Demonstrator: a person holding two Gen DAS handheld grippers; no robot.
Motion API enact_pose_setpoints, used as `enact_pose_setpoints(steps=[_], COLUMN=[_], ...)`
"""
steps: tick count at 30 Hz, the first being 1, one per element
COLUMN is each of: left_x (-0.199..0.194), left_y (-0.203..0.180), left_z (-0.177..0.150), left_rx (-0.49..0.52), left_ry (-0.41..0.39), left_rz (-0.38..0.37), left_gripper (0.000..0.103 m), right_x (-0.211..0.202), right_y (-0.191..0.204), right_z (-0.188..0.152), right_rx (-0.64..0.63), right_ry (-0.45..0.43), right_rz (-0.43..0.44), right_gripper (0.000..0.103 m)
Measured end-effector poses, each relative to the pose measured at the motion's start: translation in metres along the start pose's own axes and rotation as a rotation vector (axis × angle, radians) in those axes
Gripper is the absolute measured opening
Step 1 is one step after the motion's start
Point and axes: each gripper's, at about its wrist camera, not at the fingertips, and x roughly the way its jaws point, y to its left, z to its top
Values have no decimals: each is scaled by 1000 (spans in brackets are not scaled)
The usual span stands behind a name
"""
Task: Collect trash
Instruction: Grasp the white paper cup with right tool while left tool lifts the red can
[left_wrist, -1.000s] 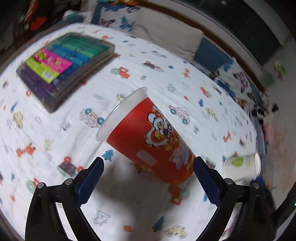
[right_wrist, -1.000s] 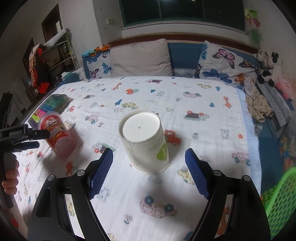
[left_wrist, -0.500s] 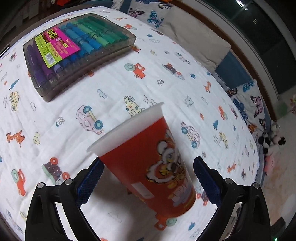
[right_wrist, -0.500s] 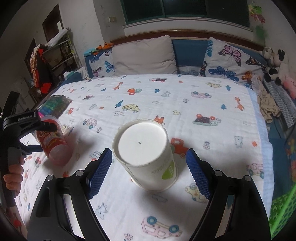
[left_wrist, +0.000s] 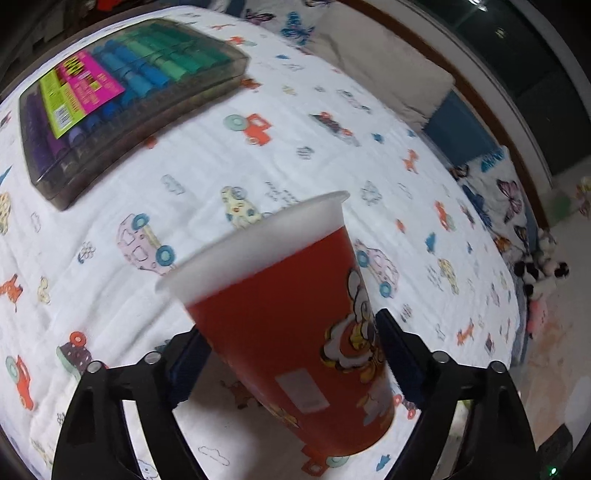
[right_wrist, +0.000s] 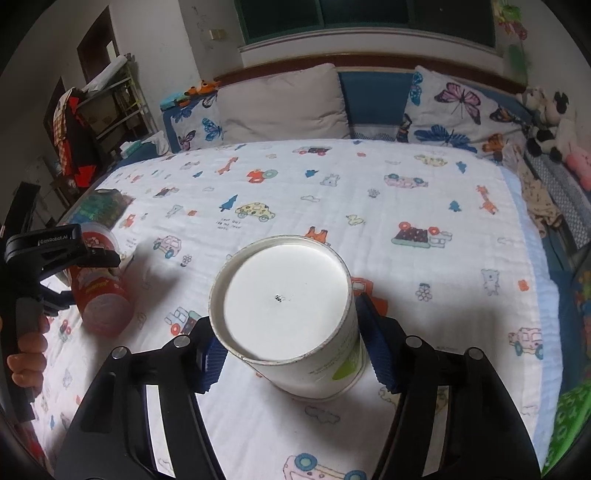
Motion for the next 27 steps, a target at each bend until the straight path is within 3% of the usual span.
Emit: enact_pose_setpoints(steps=[12,27], left_x=[-22,-52], left_y=[-20,-81], left_z=[-31,-113], left_rx=[230,515], left_ry=[4,49], left_rz=[-71,-217], left_gripper=[71,71], right_x=[-47,-124], right_y=[-3,-33], right_z=[-26,-80], right_rx=[14,95], right_ry=[-12,-30], right_rz=[-15,-98], right_gripper=[64,64])
